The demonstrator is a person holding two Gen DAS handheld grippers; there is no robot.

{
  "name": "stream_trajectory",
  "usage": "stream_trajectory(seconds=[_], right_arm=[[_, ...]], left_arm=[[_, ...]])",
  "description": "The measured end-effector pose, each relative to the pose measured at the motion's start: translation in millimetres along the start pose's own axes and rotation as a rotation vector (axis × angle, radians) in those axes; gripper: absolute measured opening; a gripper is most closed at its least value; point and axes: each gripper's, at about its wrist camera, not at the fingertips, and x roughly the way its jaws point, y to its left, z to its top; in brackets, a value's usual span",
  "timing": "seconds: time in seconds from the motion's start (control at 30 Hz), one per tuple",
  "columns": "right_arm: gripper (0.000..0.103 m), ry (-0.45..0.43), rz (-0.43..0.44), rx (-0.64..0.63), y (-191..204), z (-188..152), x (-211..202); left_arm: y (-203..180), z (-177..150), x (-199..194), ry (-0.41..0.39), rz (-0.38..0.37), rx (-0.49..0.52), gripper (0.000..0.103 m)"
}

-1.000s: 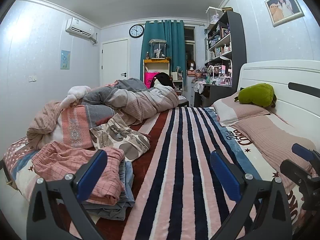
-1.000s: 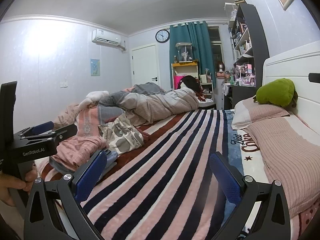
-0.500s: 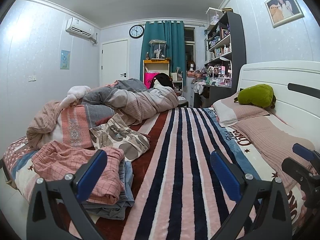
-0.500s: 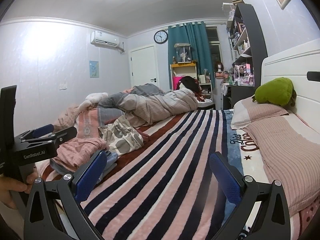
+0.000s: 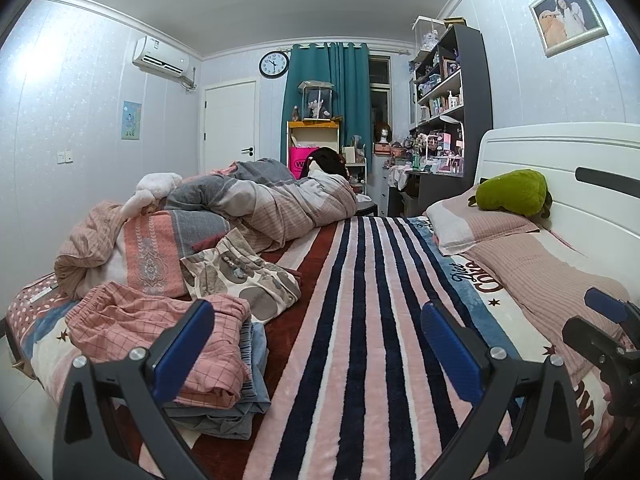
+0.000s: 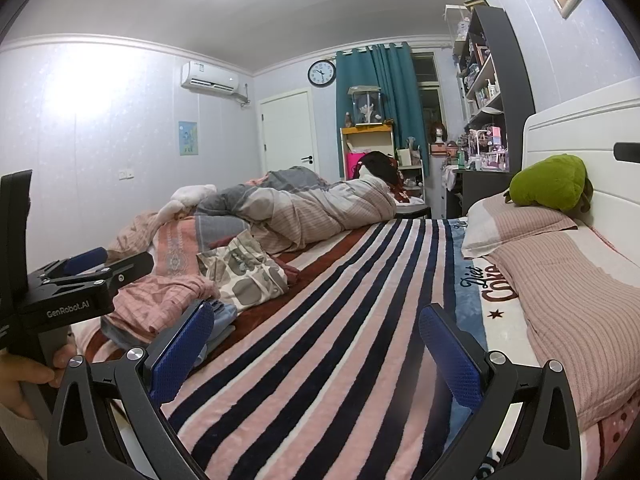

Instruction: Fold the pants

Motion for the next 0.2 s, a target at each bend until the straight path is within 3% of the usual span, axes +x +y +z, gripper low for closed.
stream_trajectory(seconds=[0.2], right_arm=[[0.102,0.002,0.0,0.001,0.9,-0.1,-0.7]], left_arm=[[-0.1,1.3,-2.5,-0.003,0.008,-0.003,0.102]])
